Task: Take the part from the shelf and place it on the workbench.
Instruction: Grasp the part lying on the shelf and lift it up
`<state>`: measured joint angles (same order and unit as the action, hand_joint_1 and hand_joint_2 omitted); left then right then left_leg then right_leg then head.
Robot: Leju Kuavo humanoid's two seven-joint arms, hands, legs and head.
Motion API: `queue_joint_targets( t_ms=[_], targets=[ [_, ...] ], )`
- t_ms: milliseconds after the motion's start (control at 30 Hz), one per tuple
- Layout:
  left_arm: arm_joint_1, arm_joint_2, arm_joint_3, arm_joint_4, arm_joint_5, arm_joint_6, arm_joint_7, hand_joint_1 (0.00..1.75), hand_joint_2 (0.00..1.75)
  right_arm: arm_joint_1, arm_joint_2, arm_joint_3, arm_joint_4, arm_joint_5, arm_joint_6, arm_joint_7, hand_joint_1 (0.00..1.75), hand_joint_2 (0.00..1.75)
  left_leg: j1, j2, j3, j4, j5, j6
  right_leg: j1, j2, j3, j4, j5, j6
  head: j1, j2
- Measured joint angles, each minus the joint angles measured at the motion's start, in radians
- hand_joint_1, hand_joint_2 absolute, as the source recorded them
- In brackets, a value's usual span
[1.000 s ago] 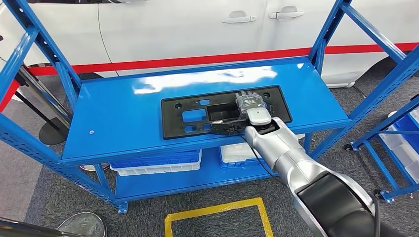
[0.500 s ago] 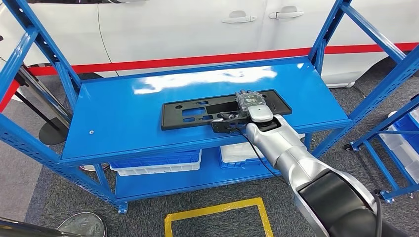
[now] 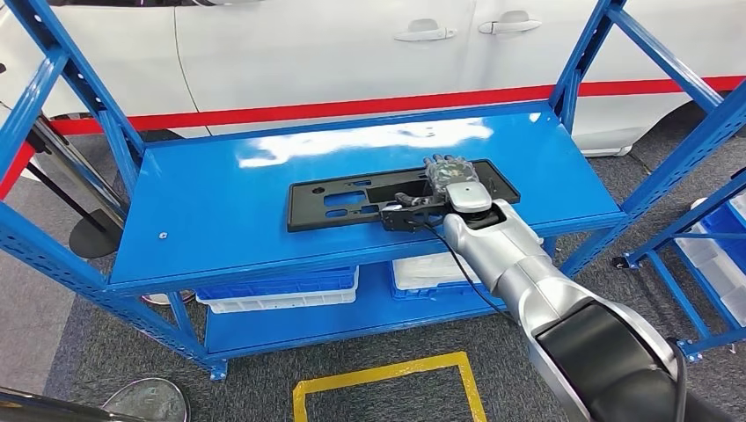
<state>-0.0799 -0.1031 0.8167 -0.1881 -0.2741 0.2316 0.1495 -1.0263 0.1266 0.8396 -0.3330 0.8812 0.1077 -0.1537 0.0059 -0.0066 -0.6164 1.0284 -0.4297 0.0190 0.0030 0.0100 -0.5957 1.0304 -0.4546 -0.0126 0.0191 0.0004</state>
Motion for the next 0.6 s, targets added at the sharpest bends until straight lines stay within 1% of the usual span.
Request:
queue_joint_targets(
  t_ms=[167,433,600],
  targets=[
    [0.0,0.002,0.0,0.0,-0.004,0.0,0.0,0.0,0.0,0.0,-0.008,0.0,0.0,-0.005,0.003,-0.006,0.0,0.0,0.0,0.0,0.0,0.0,0.0,0.0,0.0,0.0,0.0,0.0,0.0,0.0,0.0,0.0],
    [0.001,0.006,0.0,0.0,-0.011,0.003,0.001,0.0,0.0,0.012,-0.037,0.0,0.0,-0.008,0.001,-0.011,0.0,0.0,0.0,0.0,0.0,0.0,0.0,0.0,0.0,0.0,0.0,0.0,0.0,0.0,0.0,0.0],
    [0.001,0.008,0.0,0.0,-0.012,0.004,0.001,0.0,0.0,0.016,-0.047,0.0,0.0,-0.011,0.002,-0.011,0.0,0.0,0.0,0.0,0.0,0.0,0.0,0.0,0.0,0.0,0.0,0.0,0.0,0.0,0.0,0.0]
  ],
)
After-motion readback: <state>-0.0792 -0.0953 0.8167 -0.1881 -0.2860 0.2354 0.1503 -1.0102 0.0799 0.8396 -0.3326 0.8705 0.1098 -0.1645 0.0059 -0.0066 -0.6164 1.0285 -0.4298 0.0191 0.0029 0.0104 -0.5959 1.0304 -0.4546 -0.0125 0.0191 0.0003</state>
